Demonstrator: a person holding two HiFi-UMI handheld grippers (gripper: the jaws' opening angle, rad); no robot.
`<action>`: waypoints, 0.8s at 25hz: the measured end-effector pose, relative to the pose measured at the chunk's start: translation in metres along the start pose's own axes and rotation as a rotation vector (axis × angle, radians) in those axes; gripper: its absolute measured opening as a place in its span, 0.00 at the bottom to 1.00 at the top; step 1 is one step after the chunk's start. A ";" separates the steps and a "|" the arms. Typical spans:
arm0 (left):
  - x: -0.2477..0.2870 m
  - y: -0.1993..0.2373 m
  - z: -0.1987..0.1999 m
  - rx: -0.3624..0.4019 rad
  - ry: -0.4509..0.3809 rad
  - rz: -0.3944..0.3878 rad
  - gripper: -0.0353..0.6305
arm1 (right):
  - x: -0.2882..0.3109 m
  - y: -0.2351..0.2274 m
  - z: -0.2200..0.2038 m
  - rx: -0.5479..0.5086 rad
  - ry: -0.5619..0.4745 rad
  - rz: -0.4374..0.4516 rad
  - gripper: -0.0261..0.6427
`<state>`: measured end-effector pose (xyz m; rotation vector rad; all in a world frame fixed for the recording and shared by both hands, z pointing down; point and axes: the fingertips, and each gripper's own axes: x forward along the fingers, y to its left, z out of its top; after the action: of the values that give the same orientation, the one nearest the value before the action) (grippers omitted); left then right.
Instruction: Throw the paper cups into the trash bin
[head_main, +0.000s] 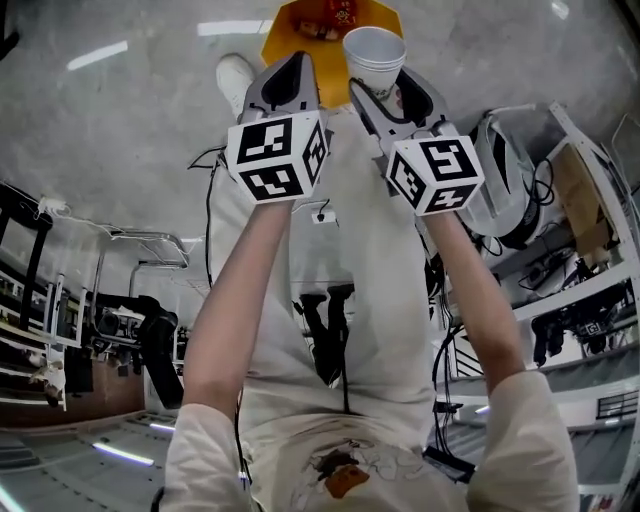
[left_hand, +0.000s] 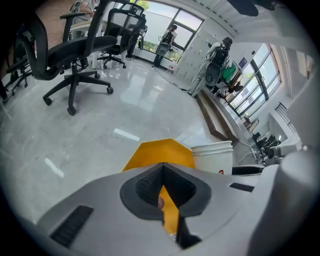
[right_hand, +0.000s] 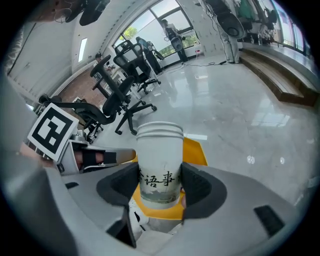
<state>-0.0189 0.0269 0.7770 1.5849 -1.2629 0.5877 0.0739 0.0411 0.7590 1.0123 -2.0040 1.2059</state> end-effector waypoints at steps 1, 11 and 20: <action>0.004 0.002 -0.001 -0.005 0.000 -0.002 0.06 | 0.005 -0.002 -0.004 0.008 0.006 -0.003 0.44; 0.046 0.013 -0.016 -0.030 0.012 -0.007 0.06 | 0.049 -0.014 -0.028 0.046 0.036 -0.033 0.44; 0.055 0.021 -0.022 -0.038 0.040 0.026 0.06 | 0.058 -0.021 -0.028 0.103 0.052 -0.120 0.50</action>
<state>-0.0155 0.0233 0.8397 1.5205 -1.2590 0.6058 0.0627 0.0421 0.8263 1.1226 -1.8304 1.2675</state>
